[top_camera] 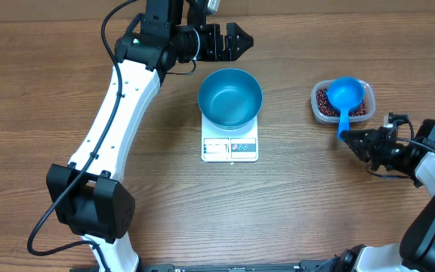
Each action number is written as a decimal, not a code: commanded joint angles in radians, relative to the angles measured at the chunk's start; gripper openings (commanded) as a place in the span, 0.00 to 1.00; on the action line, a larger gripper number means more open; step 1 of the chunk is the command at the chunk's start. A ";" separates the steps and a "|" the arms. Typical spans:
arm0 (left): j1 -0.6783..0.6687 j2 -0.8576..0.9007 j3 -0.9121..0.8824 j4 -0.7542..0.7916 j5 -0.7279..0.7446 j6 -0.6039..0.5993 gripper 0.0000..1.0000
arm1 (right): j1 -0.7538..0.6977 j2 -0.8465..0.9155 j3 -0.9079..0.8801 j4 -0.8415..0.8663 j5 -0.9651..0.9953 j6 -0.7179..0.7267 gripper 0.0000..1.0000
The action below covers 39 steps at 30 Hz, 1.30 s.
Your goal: Scoop item into bowl and weigh 150g on scale
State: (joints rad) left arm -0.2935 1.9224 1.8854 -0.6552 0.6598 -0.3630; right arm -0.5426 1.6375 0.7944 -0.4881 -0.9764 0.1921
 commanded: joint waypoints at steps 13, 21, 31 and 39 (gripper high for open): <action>0.005 -0.013 0.001 -0.005 -0.042 0.027 0.99 | 0.031 -0.007 0.237 -0.239 0.303 -0.067 0.44; 0.005 -0.013 0.001 -0.023 -0.042 0.050 0.99 | 0.020 -0.007 0.237 -0.274 0.195 -0.067 0.80; 0.005 -0.013 0.001 -0.043 -0.043 0.076 0.99 | -0.151 -0.053 0.027 -0.069 0.073 0.095 0.88; 0.005 -0.013 0.001 -0.034 -0.095 0.076 1.00 | -0.149 -0.083 -0.291 0.536 -0.058 0.351 0.87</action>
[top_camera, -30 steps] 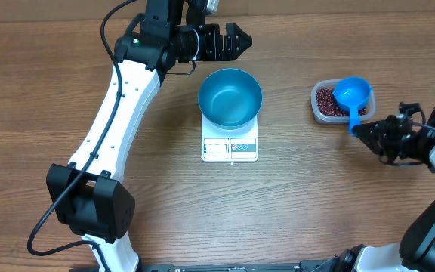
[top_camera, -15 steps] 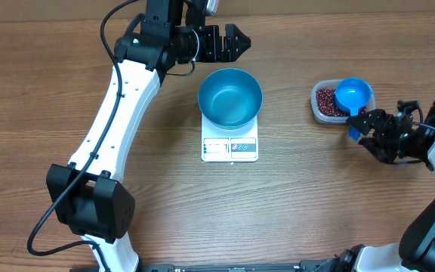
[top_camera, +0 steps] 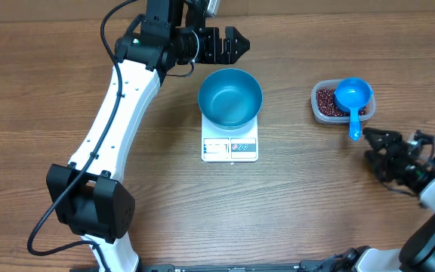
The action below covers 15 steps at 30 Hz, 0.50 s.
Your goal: Scoop item into bowl and weigh 150g on scale
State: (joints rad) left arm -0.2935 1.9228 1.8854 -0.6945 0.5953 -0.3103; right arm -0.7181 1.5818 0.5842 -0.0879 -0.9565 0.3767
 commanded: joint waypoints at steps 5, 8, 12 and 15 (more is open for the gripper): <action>0.005 -0.013 0.001 0.006 -0.030 0.023 1.00 | 0.080 -0.027 -0.148 0.454 -0.073 0.335 0.87; 0.005 -0.013 0.001 0.006 -0.030 0.023 0.99 | 0.128 -0.027 -0.147 0.529 -0.038 0.396 0.88; 0.005 -0.013 0.001 0.007 -0.030 0.023 1.00 | 0.217 -0.027 -0.147 0.550 0.089 0.449 0.88; 0.005 -0.013 0.001 0.003 -0.030 0.023 1.00 | 0.273 -0.027 -0.148 0.574 0.171 0.473 0.88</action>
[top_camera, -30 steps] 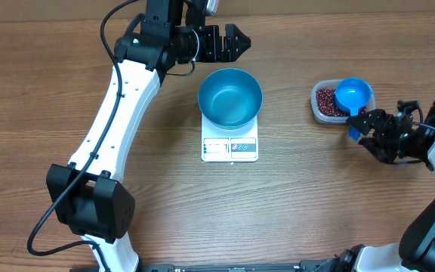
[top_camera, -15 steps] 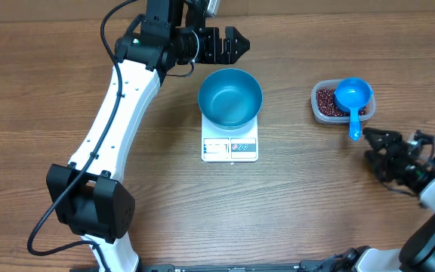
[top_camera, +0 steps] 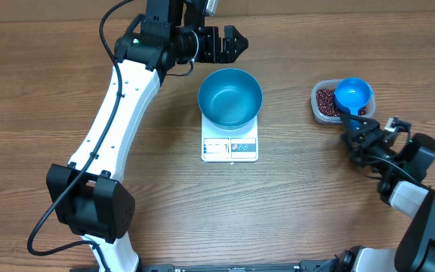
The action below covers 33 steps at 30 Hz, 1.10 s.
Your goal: Scoop item into bowl and weigh 150g on scale
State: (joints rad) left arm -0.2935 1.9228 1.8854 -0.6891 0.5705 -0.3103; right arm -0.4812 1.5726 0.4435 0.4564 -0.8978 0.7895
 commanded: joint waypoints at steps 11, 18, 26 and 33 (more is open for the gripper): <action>0.005 -0.013 0.001 -0.013 -0.006 0.035 1.00 | 0.037 -0.018 -0.006 0.062 0.213 0.071 0.55; 0.005 -0.013 0.001 -0.014 -0.005 0.034 0.99 | 0.037 -0.018 -0.006 0.097 0.224 0.088 0.47; 0.005 -0.013 0.001 -0.014 -0.006 0.034 0.99 | 0.037 -0.016 -0.006 0.134 0.225 0.101 0.43; 0.005 -0.013 0.001 -0.013 -0.005 0.034 0.99 | 0.082 -0.002 -0.006 0.139 0.274 0.117 0.39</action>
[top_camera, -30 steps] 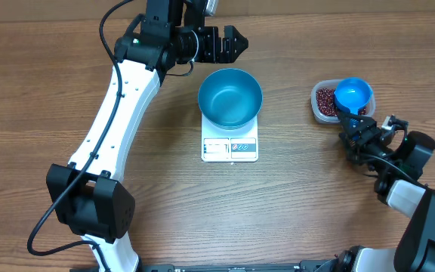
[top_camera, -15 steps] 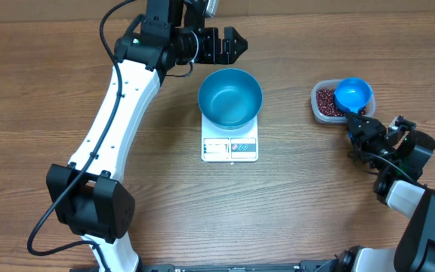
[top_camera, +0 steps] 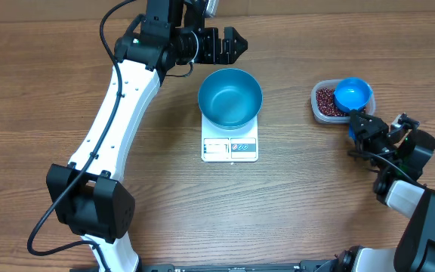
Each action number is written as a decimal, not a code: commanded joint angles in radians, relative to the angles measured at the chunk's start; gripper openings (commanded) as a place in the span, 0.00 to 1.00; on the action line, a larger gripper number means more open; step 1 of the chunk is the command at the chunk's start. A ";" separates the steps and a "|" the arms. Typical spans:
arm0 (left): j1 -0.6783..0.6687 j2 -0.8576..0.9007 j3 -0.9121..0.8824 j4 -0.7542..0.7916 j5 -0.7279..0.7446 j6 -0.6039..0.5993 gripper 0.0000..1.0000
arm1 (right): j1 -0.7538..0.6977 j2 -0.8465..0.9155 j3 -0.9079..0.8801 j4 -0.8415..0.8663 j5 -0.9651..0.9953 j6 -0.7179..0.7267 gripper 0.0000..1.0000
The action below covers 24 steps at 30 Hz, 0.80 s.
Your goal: Scoop item into bowl and weigh 150g on scale
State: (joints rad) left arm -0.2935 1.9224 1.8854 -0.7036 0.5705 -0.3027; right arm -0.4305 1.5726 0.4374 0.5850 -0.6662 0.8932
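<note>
A blue metal bowl [top_camera: 230,97] stands empty on the white scale [top_camera: 229,145] at mid-table. To the right a clear tub of red beans [top_camera: 323,100] holds the blue scoop [top_camera: 353,94], whose cup rests on the tub's right side. The scoop's handle points toward me and is mostly hidden under my right gripper [top_camera: 359,121]. That gripper's fingers appear parted on either side of the handle. My left gripper [top_camera: 236,41] hangs open behind the bowl, with nothing in it.
The white left arm [top_camera: 115,113] slants across the left half of the wooden table [top_camera: 293,204]. The scale's display faces the front edge. The right arm's wrist and cable [top_camera: 402,151] lie right of the tub.
My right gripper has moved up and slightly right, from just below the scoop's handle to over it. Scoop, tub, bowl and left arm are unchanged.
First my right gripper was at the tip of the scoop's handle, the scoop lying over the tub's middle. Then the gripper stood back to the right, apart from the scoop, which lay further right. It then came back near the handle and is now over it.
</note>
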 commanded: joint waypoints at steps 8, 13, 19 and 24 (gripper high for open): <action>0.005 -0.013 0.001 0.001 -0.005 0.027 0.99 | 0.039 -0.002 0.000 0.003 0.121 0.057 0.40; 0.005 -0.013 0.001 0.004 -0.005 0.027 0.99 | 0.039 -0.002 0.000 -0.003 0.123 0.057 0.39; 0.005 -0.013 0.001 0.005 -0.006 0.027 1.00 | 0.068 -0.001 0.000 -0.003 0.138 0.056 0.39; 0.005 -0.013 0.001 0.005 -0.005 0.027 1.00 | 0.079 -0.001 0.000 -0.003 0.146 0.056 0.34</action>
State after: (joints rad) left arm -0.2935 1.9228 1.8854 -0.7033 0.5705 -0.3027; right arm -0.3656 1.5730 0.4374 0.5774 -0.5407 0.9493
